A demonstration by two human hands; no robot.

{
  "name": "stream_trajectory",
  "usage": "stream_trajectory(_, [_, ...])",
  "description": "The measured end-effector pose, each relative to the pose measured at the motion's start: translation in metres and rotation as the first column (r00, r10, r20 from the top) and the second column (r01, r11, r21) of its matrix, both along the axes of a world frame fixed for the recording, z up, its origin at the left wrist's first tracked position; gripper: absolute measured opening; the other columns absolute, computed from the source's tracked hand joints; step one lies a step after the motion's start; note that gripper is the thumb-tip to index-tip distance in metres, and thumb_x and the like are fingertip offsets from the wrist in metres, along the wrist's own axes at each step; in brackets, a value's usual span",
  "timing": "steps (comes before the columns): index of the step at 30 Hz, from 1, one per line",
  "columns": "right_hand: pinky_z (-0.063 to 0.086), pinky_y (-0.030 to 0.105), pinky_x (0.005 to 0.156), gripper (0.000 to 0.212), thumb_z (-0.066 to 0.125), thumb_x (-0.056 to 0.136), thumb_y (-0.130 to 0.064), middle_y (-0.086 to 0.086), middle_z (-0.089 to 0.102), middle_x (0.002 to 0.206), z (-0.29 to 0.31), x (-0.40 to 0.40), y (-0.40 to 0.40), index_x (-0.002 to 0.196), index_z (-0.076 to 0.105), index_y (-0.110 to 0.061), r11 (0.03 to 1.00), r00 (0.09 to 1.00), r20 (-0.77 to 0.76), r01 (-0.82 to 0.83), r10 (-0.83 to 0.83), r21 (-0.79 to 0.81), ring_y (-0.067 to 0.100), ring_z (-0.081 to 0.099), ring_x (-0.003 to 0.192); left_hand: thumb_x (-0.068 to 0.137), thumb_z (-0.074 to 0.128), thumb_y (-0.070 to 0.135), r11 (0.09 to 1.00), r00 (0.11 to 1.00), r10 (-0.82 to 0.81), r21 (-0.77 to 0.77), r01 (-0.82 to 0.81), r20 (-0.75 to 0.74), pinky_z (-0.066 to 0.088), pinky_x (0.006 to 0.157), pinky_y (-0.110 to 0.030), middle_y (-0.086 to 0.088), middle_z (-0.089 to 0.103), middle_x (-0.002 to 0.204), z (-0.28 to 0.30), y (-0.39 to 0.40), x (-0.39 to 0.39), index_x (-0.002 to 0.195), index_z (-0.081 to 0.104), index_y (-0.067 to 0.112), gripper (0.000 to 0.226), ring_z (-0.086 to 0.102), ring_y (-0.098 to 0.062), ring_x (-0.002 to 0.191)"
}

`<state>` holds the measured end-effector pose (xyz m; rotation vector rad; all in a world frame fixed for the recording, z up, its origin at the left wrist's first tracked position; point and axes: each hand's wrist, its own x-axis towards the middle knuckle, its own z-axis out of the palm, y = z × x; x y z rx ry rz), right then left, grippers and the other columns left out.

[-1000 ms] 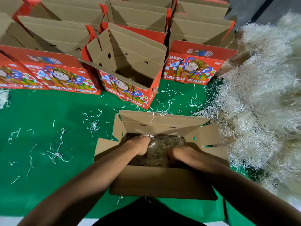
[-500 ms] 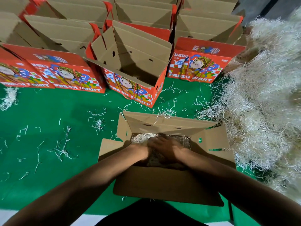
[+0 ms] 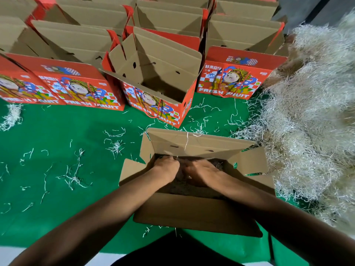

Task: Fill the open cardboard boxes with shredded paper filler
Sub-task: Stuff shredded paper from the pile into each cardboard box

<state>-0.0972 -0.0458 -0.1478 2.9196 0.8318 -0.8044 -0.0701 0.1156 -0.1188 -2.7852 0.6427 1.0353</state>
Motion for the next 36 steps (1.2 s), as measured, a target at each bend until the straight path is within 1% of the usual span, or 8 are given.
stream_trajectory(4, [0.05,0.038,0.095,0.047,0.069,0.092,-0.03,0.014,0.058,0.133,0.004,-0.011,0.005,0.132,0.056,-0.011,0.965,0.969,-0.247,-0.078,0.015,-0.25,0.031,0.057,0.121,0.092,0.049,-0.003,0.987,0.991,0.083,0.149,-0.067,-0.102,0.035,0.114,-0.049,-0.016,0.025,0.159,-0.014,0.002,0.001,0.154,0.027,0.009,0.067,0.036,-0.036,0.14])
stream_trajectory(10, [0.038,0.051,0.111,0.085,0.067,0.092,-0.042,0.022,0.019,0.16,0.021,-0.013,0.005,0.156,0.021,-0.011,0.914,0.975,-0.219,-0.113,0.027,-0.389,0.039,0.032,0.144,0.096,0.055,0.03,0.898,0.991,-0.1,0.422,0.126,-0.084,0.004,0.122,-0.045,-0.016,0.007,0.165,-0.014,-0.001,-0.004,0.158,0.009,0.007,0.08,0.015,-0.032,0.15])
stream_trajectory(13, [0.049,0.043,0.098,0.059,0.061,0.095,-0.041,0.019,0.044,0.145,0.017,-0.011,-0.003,0.143,0.044,-0.012,0.904,0.975,-0.174,-0.193,0.134,-0.382,0.033,0.053,0.124,0.094,0.061,0.021,0.948,0.995,-0.096,0.305,0.086,0.017,0.025,0.115,-0.04,-0.009,0.045,0.15,-0.004,-0.004,0.001,0.143,0.049,0.016,0.051,0.04,-0.028,0.139])
stream_trajectory(16, [0.046,0.032,0.078,0.027,0.044,0.105,-0.027,0.014,0.062,0.117,0.014,-0.015,0.0,0.114,0.062,-0.009,0.986,0.987,-0.057,0.142,-0.147,-0.087,0.023,0.057,0.096,0.09,0.066,0.009,0.976,0.976,-0.159,0.176,0.132,0.151,0.048,0.094,-0.037,-0.004,0.067,0.12,0.009,-0.01,0.002,0.12,0.066,0.02,0.033,0.061,-0.026,0.114])
stream_trajectory(19, [0.055,0.039,0.086,0.034,0.045,0.103,-0.015,0.017,0.051,0.139,0.018,-0.015,0.015,0.135,0.052,-0.005,0.988,0.99,-0.052,-0.135,0.131,-0.077,0.031,0.055,0.118,0.091,0.063,0.007,0.973,0.981,-0.195,0.13,0.191,0.017,0.045,0.102,-0.045,-0.011,0.06,0.129,0.0,-0.011,-0.01,0.123,0.063,0.013,0.033,0.054,-0.031,0.122])
stream_trajectory(22, [0.053,0.041,0.098,0.053,0.051,0.099,-0.006,0.012,0.027,0.16,0.023,-0.014,0.018,0.15,0.037,-0.008,0.997,0.991,-0.137,-0.009,-0.001,-0.075,0.032,0.036,0.141,0.094,0.057,0.008,0.952,0.975,-0.189,0.223,0.211,-0.117,0.026,0.118,-0.05,-0.015,0.038,0.152,-0.011,-0.004,-0.011,0.139,0.051,0.011,0.045,0.03,-0.035,0.143])
stream_trajectory(31, [0.051,0.033,0.092,0.033,0.061,0.094,-0.022,0.007,0.066,0.125,0.021,-0.02,-0.004,0.127,0.065,-0.021,0.992,0.935,-0.331,0.11,-0.125,-0.064,0.028,0.063,0.114,0.087,0.056,-0.01,0.975,0.975,-0.192,0.095,0.203,-0.11,0.025,0.12,-0.051,-0.017,0.002,0.165,-0.009,-0.004,-0.007,0.155,0.024,0.011,0.078,0.017,-0.041,0.148])
stream_trajectory(36, [0.042,0.034,0.075,0.028,0.047,0.092,-0.037,0.007,0.067,0.103,0.022,-0.022,-0.027,0.093,0.066,-0.016,0.906,0.911,-0.045,0.413,-0.41,0.091,0.032,0.061,0.098,0.085,0.062,0.0,0.965,0.964,-0.26,0.027,0.262,-0.06,0.038,0.111,-0.047,-0.015,0.048,0.141,-0.008,-0.008,-0.01,0.135,0.052,0.007,0.051,0.047,-0.033,0.132])
